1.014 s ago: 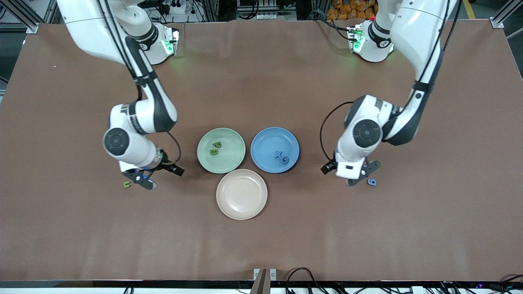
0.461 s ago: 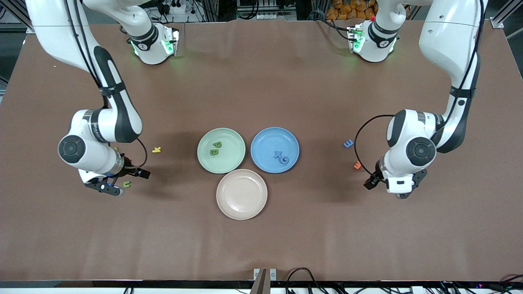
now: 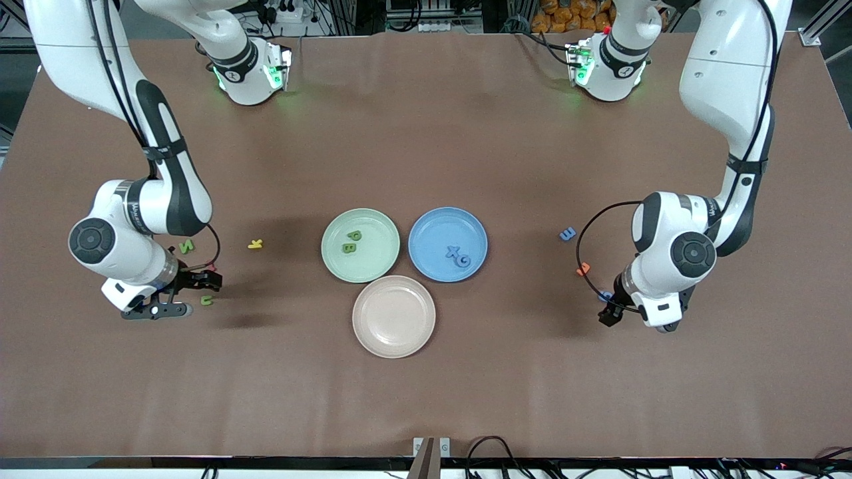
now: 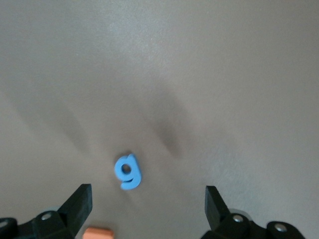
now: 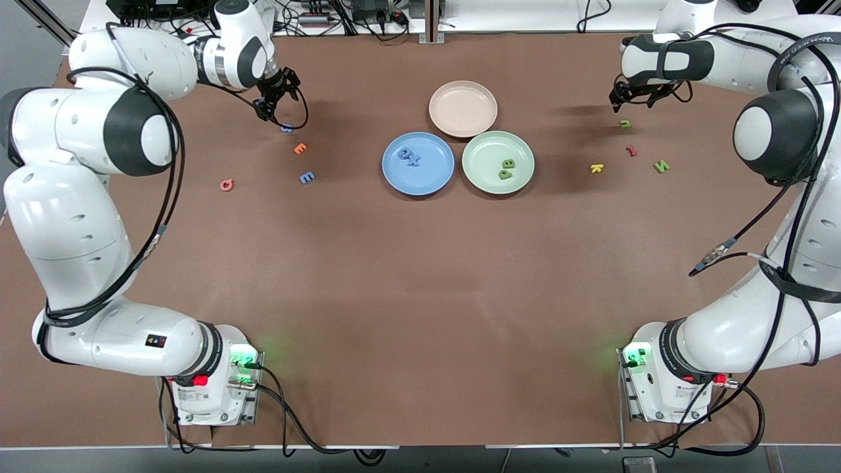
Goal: Sort letters by color into matching plates
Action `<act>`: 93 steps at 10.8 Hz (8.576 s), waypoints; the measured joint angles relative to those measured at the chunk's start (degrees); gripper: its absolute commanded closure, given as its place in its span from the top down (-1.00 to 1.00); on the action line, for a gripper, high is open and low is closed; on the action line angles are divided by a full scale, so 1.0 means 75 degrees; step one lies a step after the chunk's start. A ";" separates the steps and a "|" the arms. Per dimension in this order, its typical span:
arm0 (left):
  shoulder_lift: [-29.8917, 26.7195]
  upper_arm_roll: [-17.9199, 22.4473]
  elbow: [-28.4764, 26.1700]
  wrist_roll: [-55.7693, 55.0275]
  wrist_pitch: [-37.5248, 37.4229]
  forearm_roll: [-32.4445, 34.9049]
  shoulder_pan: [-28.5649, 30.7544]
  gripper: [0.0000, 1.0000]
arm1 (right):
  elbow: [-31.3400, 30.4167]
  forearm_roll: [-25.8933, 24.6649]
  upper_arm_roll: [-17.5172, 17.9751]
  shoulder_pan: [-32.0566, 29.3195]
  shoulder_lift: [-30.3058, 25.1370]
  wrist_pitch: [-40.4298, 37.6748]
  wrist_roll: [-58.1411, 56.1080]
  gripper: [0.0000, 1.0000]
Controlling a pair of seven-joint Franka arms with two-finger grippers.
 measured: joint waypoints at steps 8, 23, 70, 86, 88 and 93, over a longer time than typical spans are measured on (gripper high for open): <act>0.0580 0.0060 0.0033 -0.0190 0.0583 -0.0434 0.0011 1.00 | -0.0072 -0.0271 0.0319 -0.0508 0.0793 0.1420 -0.0633 1.00; 0.0648 0.0062 -0.0016 -0.0544 0.0827 -0.0440 -0.0079 -1.00 | -0.0291 -0.0268 0.0461 -0.0682 0.0999 0.2123 -0.0615 -0.22; -0.1380 0.0171 -0.2333 0.2346 -0.0176 0.0669 -0.2071 1.00 | -0.0271 0.2455 0.0694 0.3216 0.0076 0.0115 0.7263 1.00; -0.2312 0.0102 -0.3649 0.4391 0.1294 0.0669 -0.1365 1.00 | -0.0256 0.0901 0.0055 0.0823 -0.0359 -0.0354 0.0324 1.00; -0.2322 0.0101 -0.3623 0.4623 0.1294 0.0669 -0.1346 1.00 | -0.0351 0.0450 0.0060 0.0627 -0.0437 -0.0383 -0.0174 1.00; -0.2328 0.0088 -0.3519 0.5357 0.1170 0.0674 -0.1327 1.00 | -0.0934 -0.0117 0.0064 0.0104 -0.0776 -0.0336 -0.1614 1.00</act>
